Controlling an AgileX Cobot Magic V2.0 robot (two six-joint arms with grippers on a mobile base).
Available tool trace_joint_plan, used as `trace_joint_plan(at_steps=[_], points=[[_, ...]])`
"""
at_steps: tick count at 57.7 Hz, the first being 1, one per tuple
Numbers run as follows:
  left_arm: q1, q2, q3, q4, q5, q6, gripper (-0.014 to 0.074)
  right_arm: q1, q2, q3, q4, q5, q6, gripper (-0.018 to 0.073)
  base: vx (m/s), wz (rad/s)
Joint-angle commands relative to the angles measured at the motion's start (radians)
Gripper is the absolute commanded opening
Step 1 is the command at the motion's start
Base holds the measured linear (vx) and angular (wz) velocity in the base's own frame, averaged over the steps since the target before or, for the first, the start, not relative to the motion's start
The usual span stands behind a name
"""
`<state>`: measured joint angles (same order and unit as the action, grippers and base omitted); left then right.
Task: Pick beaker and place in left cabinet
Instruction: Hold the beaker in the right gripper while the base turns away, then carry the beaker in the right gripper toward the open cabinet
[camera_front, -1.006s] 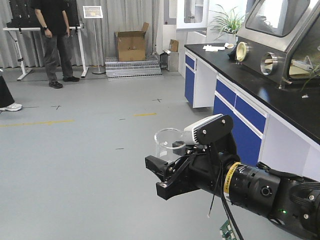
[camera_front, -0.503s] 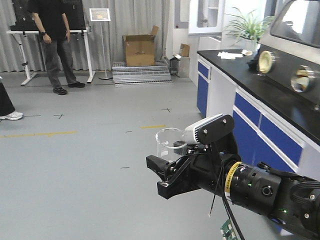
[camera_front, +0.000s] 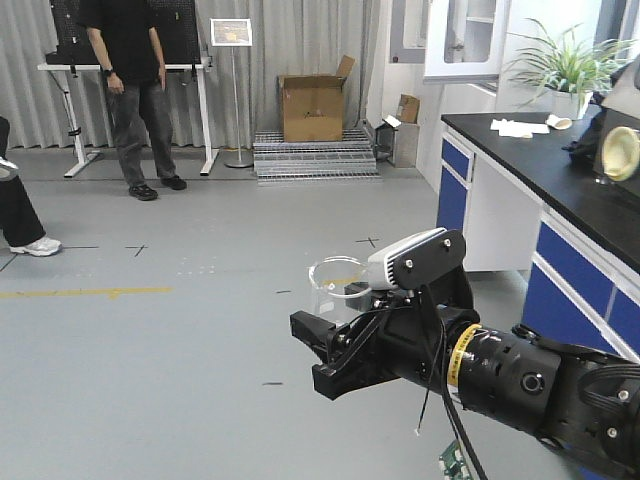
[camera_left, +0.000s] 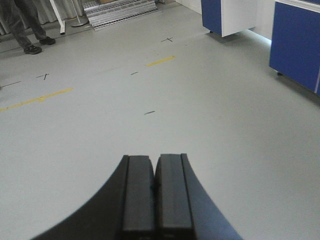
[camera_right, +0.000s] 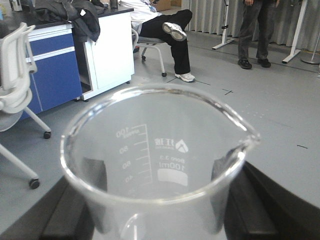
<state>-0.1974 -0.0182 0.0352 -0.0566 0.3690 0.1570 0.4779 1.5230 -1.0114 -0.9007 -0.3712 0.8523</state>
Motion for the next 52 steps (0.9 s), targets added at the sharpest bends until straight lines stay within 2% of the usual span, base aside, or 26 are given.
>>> trace_joint_plan(at_steps=[1,52], points=[[-0.006,-0.009,-0.019,-0.005,-0.081,-0.001,-0.0006,0.000,-0.041,-0.029,0.023,-0.059,-0.003,0.0197,0.62,0.07],[-0.006,-0.009,-0.019,-0.005,-0.081,-0.001,-0.0006,-0.001,-0.041,-0.029,0.023,-0.059,-0.003,0.0197,0.67,0.01]])
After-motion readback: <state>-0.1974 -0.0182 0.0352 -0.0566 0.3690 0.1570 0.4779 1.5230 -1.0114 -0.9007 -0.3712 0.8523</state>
